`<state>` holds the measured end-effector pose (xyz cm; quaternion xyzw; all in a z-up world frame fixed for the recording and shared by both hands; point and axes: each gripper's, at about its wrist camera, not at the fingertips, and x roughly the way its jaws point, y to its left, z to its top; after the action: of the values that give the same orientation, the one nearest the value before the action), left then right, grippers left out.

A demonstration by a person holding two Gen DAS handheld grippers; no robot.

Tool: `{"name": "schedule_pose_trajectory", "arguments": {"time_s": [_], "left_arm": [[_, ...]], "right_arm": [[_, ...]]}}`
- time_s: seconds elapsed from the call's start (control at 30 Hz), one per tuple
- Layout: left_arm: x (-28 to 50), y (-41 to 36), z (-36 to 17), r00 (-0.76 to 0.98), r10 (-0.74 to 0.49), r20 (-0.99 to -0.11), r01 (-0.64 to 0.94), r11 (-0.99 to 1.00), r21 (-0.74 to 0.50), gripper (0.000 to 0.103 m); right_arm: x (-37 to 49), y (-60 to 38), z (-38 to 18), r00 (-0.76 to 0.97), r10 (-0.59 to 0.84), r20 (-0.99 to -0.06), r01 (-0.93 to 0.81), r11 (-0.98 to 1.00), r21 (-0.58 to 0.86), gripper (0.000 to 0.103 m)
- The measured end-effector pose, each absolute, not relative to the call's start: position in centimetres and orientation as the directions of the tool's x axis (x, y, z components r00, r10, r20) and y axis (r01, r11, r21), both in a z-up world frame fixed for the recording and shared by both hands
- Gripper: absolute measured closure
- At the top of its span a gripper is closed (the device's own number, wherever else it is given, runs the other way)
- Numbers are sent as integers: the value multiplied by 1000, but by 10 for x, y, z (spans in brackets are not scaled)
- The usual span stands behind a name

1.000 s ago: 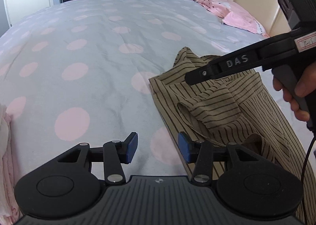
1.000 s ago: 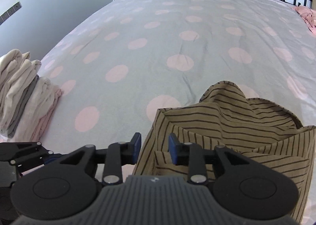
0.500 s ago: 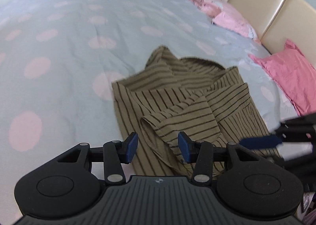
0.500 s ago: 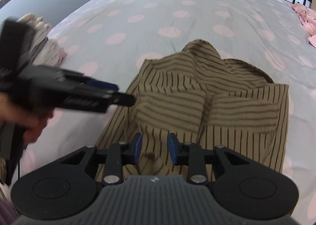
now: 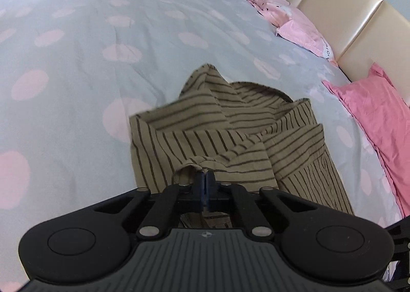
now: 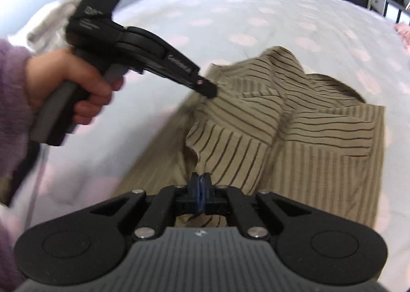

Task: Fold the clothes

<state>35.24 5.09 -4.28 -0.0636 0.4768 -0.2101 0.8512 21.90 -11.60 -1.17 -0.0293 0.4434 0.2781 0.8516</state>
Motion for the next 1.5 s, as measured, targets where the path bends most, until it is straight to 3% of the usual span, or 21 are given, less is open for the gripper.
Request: {"name": "schedule_pose_trajectory", "arguments": {"time_s": [0.13,0.33,0.4,0.47,0.6,0.73,0.93,1.03,1.5], "left_arm": [[362,57,-43,475,-393,-788,262,917,-299,103],[365,57,-56,471,-354,-808,223,934,-279,103],[360,59,-52,487,-345,-803,227,937,-265,99],[354,61,-45,503,-334,-797,231,941,-249,88],[342,59,-24,531,-330,-780,250,941,-229,86],[327,38,-8,489,-410,-770,327,904,-274,86],[315,-15,-7,413,-488,-769,404,855,-326,85],[320,-40,-18,383,-488,-785,393,855,-339,77],[366,-66,-86,400,-404,-822,203,914,-351,77]], "right_arm": [[222,-113,-19,421,507,-752,-502,821,272,101],[223,-109,-44,386,532,-754,-492,810,319,77],[217,-114,-43,388,529,-755,-491,812,317,71],[211,-132,-34,411,515,-752,-478,824,303,68],[199,-169,-18,476,438,-763,-417,876,243,68],[169,-200,-12,501,362,-786,-331,919,213,68],[100,-218,-18,495,341,-799,-234,938,255,68],[68,-212,-28,460,333,-823,-223,941,255,68],[6,-177,-52,359,351,-865,-358,907,220,64]]}}
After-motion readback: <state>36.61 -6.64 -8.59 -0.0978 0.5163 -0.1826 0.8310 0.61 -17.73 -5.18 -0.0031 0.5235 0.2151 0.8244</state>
